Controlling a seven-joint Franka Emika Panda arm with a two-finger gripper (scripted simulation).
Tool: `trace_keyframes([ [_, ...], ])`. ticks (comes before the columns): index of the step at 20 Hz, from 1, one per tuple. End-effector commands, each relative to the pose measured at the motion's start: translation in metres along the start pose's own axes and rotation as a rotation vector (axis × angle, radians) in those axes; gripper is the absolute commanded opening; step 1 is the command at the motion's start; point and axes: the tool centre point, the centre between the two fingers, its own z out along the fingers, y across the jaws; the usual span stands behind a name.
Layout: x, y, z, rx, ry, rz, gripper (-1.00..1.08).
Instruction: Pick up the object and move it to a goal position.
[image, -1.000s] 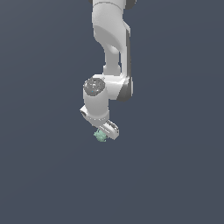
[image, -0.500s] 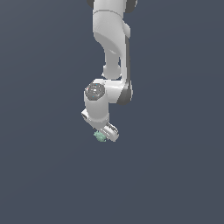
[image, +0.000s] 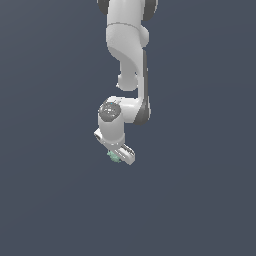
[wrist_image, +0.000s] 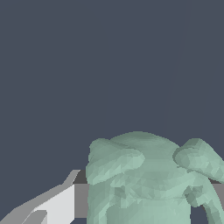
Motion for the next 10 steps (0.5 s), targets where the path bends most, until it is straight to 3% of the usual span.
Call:
trace_keyframes([
  [1, -0.0001, -0.0001, 0.0009, 0.0, 0.0, 0.0, -1.0],
  [10, 0.0007, 0.0, -0.0002, 0.001, 0.001, 0.001, -1.0],
])
